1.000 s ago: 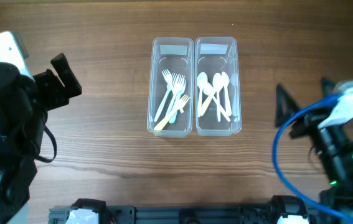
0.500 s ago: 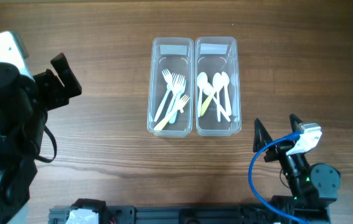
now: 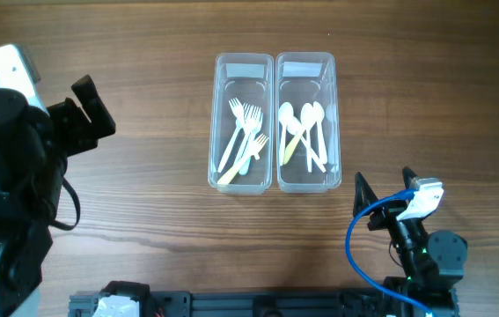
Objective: Pack container
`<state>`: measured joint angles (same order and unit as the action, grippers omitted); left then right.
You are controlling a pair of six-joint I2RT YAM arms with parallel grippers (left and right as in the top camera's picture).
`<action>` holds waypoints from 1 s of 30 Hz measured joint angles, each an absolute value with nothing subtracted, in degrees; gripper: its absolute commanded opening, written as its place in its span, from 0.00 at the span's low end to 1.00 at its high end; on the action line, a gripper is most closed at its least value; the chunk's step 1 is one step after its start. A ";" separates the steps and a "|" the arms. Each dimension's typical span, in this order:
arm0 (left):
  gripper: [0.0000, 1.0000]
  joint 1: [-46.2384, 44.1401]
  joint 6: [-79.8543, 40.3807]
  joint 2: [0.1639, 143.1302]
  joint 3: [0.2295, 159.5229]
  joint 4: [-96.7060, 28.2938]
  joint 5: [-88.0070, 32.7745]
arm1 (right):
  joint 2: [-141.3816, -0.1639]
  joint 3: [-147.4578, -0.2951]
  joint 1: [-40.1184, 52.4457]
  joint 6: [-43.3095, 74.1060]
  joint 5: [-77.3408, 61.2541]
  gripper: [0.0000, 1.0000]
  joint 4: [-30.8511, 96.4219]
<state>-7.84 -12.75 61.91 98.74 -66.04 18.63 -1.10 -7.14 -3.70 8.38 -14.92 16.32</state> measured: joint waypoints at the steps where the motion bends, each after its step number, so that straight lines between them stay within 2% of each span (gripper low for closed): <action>1: 1.00 -7.84 -12.75 61.91 98.74 -66.04 18.63 | -1.10 -7.09 -3.70 8.38 -14.92 1.00 16.27; 30: 1.00 -7.84 -12.75 61.84 98.74 -66.67 18.63 | -1.10 -6.76 -3.70 8.38 -14.92 1.00 16.16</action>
